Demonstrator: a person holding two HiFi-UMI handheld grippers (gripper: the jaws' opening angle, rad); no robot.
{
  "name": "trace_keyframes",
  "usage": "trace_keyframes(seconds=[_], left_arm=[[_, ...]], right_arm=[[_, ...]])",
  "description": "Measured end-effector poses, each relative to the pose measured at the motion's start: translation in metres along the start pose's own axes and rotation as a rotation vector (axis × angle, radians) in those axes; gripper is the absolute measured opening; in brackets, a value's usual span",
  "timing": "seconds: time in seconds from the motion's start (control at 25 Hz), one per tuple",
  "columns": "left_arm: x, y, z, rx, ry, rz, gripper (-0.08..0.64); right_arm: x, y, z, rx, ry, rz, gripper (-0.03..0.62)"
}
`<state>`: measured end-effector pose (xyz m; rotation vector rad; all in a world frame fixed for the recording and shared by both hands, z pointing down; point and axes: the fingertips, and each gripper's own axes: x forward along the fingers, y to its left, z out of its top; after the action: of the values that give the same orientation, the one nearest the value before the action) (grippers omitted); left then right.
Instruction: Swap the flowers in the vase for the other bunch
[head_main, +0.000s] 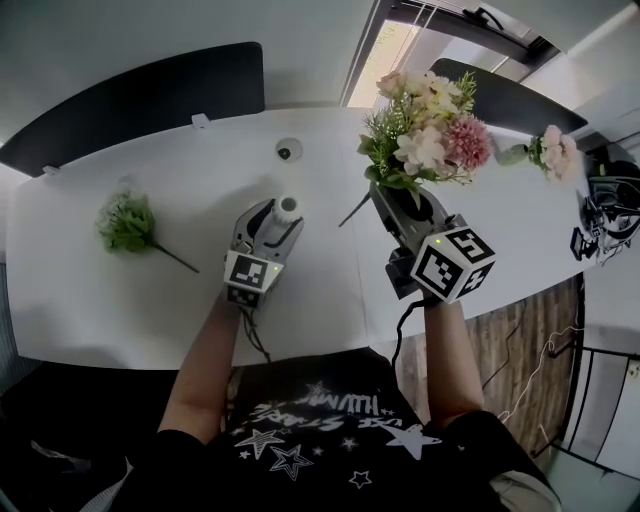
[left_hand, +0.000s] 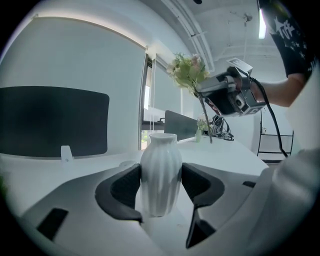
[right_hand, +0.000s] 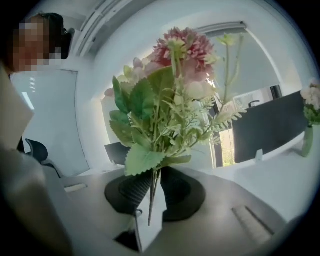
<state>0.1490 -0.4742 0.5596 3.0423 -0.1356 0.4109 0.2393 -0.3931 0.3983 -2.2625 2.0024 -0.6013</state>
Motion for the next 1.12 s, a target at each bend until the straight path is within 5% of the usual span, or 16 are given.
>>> trace_keyframes(seconds=[0.4,1.12], left_arm=[[0.009,0.004,-0.002,0.044,0.013,0.011,0.264],[0.007,0.001,0.001,0.045,0.034,0.001,0.264]], right_arm=[[0.01,-0.043,-0.088,0.193,0.251,-0.084,0.054],[0.03,-0.101,-0.193,0.305,0.546,-0.228,0.055]])
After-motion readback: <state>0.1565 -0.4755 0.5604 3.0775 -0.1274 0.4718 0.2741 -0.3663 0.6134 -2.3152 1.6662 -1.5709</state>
